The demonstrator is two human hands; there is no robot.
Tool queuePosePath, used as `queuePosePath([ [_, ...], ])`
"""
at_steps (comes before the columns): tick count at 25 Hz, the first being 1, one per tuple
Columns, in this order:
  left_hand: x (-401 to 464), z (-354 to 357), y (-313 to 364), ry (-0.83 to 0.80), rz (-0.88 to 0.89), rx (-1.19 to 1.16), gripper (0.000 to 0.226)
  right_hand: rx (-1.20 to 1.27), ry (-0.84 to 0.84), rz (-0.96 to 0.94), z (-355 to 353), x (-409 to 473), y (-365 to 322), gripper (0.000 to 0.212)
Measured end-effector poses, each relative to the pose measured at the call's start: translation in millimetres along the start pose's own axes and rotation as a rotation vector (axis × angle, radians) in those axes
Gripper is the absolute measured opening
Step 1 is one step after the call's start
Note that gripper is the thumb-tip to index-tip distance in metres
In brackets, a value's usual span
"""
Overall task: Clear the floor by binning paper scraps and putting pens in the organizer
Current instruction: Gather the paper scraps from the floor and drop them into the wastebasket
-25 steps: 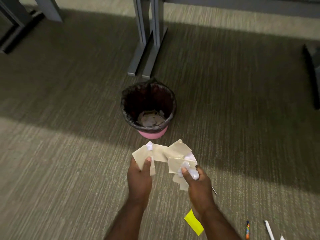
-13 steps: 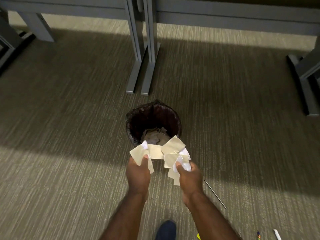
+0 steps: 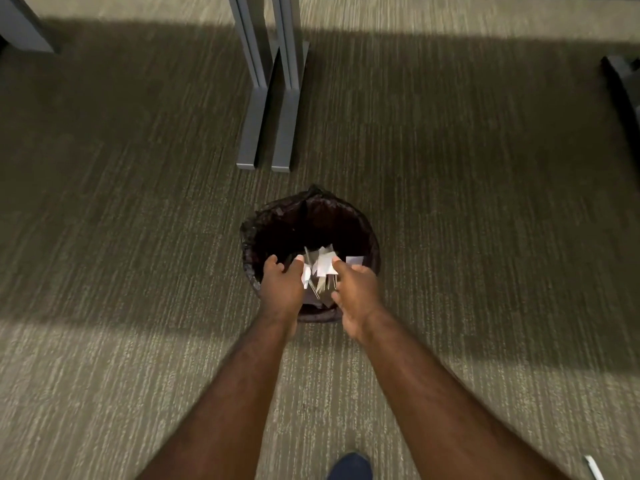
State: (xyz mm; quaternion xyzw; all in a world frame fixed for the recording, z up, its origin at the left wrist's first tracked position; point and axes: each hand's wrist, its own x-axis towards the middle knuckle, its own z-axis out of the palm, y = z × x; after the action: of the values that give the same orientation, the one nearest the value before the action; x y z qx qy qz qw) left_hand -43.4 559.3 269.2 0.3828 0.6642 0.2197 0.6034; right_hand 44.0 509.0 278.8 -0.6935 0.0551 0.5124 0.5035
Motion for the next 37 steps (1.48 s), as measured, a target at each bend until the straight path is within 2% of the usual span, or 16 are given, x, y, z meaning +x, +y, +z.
queuePosePath([
  [3,-10.2,-9.9,1.8,-0.036,0.056,-0.026,0.058,0.005,0.0,-0.033,2.6,-10.0,-3.3,0.053],
  [8,-67.8,-26.8,7.9,-0.134,0.213,-0.022,0.039,-0.106,-0.006,-0.207,-29.8,-64.2,7.6,0.036],
  [13,-160.2,-36.6,-23.1,-0.158,0.242,0.018,0.023,-0.287,-0.045,-0.364,-102.1,-139.7,45.5,0.023],
  [17,-256.1,-20.5,-54.5,-0.216,0.279,0.116,0.018,-0.43,0.079,-0.525,-183.3,-212.5,70.1,0.024],
  [23,-359.1,16.2,-122.9,-0.4,0.337,0.296,0.014,-0.537,0.295,-0.492,-319.1,-275.9,126.9,0.026],
  [30,-403.2,94.3,-238.6,-0.684,0.537,0.581,0.033,-0.505,0.494,-0.399,-489.3,-259.6,223.5,0.031],
  [37,-409.1,271.2,-382.0,-0.772,0.652,0.77,0.041,-0.392,0.629,-0.32,-692.0,-160.9,307.4,0.032],
])
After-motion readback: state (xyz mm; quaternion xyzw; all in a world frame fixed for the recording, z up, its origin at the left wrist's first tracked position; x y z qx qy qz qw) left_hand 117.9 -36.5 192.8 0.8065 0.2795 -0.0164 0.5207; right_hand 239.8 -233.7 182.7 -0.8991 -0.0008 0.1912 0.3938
